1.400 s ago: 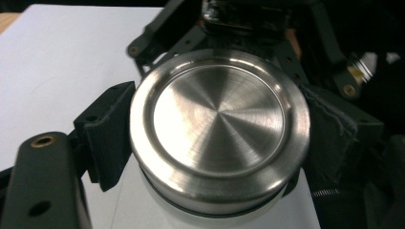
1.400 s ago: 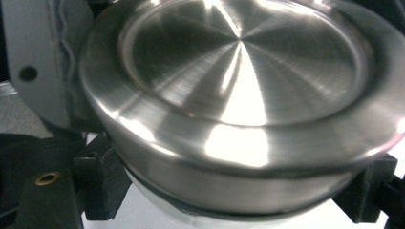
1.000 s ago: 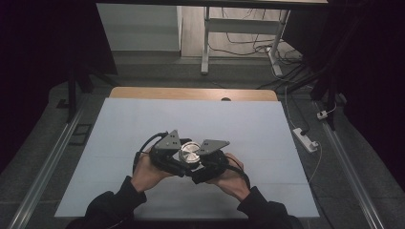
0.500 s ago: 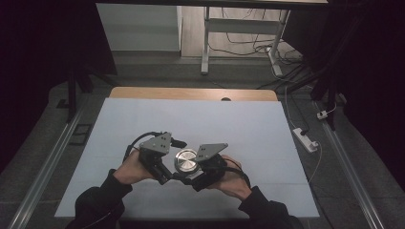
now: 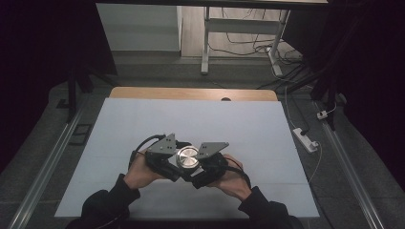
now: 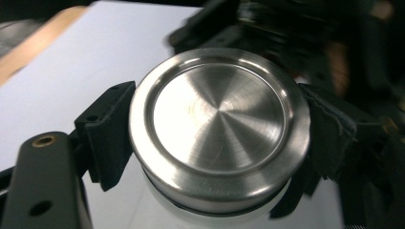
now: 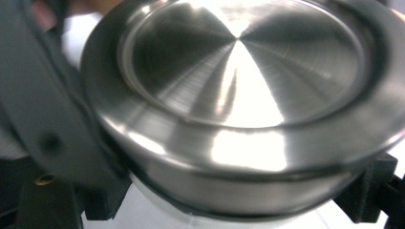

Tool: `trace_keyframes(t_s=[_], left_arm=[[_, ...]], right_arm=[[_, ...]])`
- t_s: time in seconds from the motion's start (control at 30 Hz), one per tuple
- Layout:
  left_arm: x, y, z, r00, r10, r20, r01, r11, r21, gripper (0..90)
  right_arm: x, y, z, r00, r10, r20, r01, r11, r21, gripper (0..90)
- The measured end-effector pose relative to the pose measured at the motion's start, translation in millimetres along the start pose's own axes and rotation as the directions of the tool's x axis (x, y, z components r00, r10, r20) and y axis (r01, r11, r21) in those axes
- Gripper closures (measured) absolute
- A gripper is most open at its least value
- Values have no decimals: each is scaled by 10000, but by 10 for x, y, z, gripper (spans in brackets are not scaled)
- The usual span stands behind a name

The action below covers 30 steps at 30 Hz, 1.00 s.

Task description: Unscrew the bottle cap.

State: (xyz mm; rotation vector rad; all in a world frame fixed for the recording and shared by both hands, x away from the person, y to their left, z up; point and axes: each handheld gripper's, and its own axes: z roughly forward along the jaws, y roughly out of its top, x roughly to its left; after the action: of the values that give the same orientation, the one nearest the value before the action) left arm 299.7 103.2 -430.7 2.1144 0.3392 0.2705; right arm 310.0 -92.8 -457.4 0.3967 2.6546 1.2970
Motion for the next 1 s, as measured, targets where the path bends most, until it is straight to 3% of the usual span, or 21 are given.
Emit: trace_keyframes(t_s=[0.07,0.13,0.27,0.33,0.4,0.47,0.57,0.6,0.7,0.73,0.8,0.87,0.93,1.0], left_arm=[[-42,28,56,9973,-318,-662,327,9994,127,191],[-40,42,80,9961,-465,-744,479,9987,172,187],[71,40,-24,9963,-853,83,856,9956,-373,61],[129,27,-116,9956,-726,594,763,9951,-635,49],[158,14,-192,9957,-301,878,361,9971,-675,46],[161,-1,-234,9926,377,1154,-327,9985,-450,62],[129,-15,-229,9789,1148,1688,-1135,9934,-172,80],[107,-14,-219,9761,1363,1693,-1372,9905,-68,85],[74,-16,-208,9665,1681,1938,-1687,9856,-135,154],[63,-17,-205,9661,1705,1940,-1703,9852,-177,191],[50,-11,-196,9725,1568,1724,-1557,9876,-203,195],[43,1,-171,9840,1187,1329,-1168,9929,-223,206],[24,11,-126,9944,719,781,-701,9972,-256,207],[-4,31,-75,9997,202,134,-200,9996,-214,207]], right_arm=[[-23,-16,10,9983,375,439,-374,9993,-39,152],[-39,-31,19,9957,558,738,-557,9984,-33,152],[-41,-28,7,9957,614,691,-604,9980,-168,152],[-41,-21,-10,9972,519,538,-505,9984,-265,152],[-43,-14,-22,9990,395,221,-389,9989,-273,152],[-36,-12,-26,9998,117,-134,-121,9996,-236,152],[4,-3,-13,9975,-221,-672,209,9996,-183,152],[22,2,-8,9961,-303,-823,291,9994,-161,152],[72,14,0,9922,-567,-1108,557,9984,-127,152],[80,17,-1,9913,-649,-1148,640,9979,-119,152],[83,20,-3,9917,-671,-1100,662,9977,-113,152],[67,18,-6,9944,-593,-876,589,9982,-66,152],[29,16,-14,9975,-374,-592,371,9993,-74,152],[-3,8,-18,9998,-82,-166,82,10000,-33,152]])
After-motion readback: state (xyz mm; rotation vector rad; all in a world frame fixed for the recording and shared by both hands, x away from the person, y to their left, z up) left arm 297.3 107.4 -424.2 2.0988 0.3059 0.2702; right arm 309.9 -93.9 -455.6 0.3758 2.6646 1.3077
